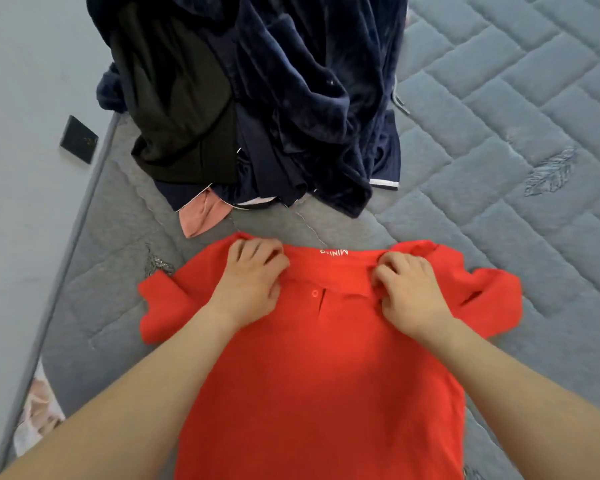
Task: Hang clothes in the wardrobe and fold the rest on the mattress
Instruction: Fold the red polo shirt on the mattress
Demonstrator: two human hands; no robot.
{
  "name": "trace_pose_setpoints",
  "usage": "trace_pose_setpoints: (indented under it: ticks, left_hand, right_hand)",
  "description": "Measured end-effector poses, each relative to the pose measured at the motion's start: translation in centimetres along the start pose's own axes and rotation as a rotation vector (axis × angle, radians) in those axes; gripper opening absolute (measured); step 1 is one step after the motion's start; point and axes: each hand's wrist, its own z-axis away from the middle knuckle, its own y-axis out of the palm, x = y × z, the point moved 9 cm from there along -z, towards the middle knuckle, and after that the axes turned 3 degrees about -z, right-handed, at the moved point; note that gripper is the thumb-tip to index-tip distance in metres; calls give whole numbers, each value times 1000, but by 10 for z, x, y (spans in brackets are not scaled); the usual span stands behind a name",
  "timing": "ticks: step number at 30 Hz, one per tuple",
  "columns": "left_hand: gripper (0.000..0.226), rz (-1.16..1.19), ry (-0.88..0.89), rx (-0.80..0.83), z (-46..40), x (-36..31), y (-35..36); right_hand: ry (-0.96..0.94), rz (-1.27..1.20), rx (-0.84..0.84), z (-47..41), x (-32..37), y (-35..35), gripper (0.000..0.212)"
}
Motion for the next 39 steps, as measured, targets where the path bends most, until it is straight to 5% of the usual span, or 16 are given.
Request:
trace_pose_setpoints:
  ticks: [1,3,6,8,10,13,16,21,24,28,32,36,39]
  left_hand:
    - [38,16,42,120,24,-1,13]
    - [55,72,-193,119,63,27,18]
    - [70,225,-1095,-220,141,109,-2]
    - [82,338,-1649,-122,200,132,12]
    - [81,413,-1787,11,223,135,27]
    - [26,756,-1580,-91,208,141,43]
    - [19,859,-1535,-253,216,155,27]
    - [21,182,-1113,-210,188,147,-36]
    - [31,23,-841,-220,130,90,-46]
    - [62,32,-555,173,91,5,29]
    - [73,-52,-582,83,82,-5,46]
    - [78,71,-689,108,60,-18,65]
    - [64,69,-468,-121,26,-103,43]
  right_hand:
    - [26,37,76,12,1,13,40]
    - [51,-40,64,19,16,21,56]
    - [-84,-132,-25,-8,81,25,64]
    - [-153,-146,76,-34,131,50,64]
    - [-113,-163,187,-62,162,75,62]
    - [-8,-198,172,-105,193,79,68]
    - [37,-326,181,-137,221,71,72]
    - [-33,-265,120,-157,214,49,28]
    - [56,-328,-24,-137,156,24,35]
    - [358,-171,-230,-72,30,-7,46]
    - [728,-119,-248,10,-98,-10,64]
    - [1054,-406,-154,81,-167,20,80]
    - [1004,-540,-120,85,-183,24,86]
